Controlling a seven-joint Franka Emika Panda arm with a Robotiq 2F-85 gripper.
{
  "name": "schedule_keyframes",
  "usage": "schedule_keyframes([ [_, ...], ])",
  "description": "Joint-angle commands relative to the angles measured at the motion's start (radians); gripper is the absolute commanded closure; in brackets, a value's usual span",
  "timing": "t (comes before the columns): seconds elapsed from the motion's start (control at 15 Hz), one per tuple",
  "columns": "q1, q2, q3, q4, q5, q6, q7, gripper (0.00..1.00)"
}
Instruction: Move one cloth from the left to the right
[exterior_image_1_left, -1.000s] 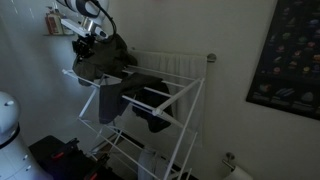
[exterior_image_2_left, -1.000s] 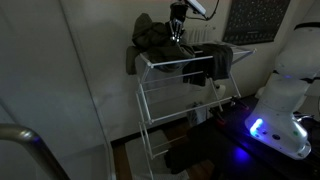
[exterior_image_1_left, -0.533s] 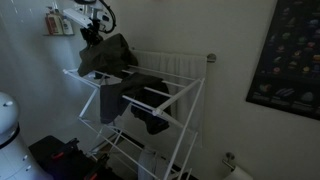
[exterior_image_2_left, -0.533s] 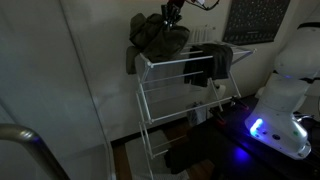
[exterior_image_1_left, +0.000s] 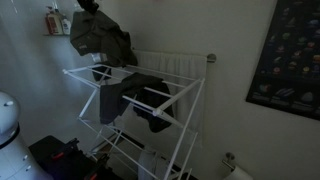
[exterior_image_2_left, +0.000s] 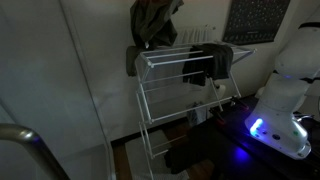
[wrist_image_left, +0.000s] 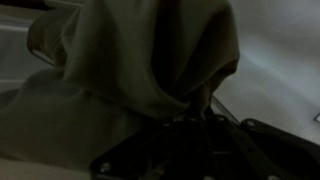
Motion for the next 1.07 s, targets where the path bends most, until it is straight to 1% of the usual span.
schedule_keyframes([
  [0.0, 0.005, 0.068, 0.040, 0.225, -0.086, -0.049, 0.094, 0.95],
  [0.67, 0.030, 0.206, 0.151, 0.734, -0.400, -0.160, 0.311, 0.95],
  [0.87, 0.054, 0.244, 0.178, 0.865, -0.513, -0.214, 0.364, 0.95],
  [1.0, 0.081, 0.270, 0.198, 0.953, -0.601, -0.281, 0.404, 0.95],
])
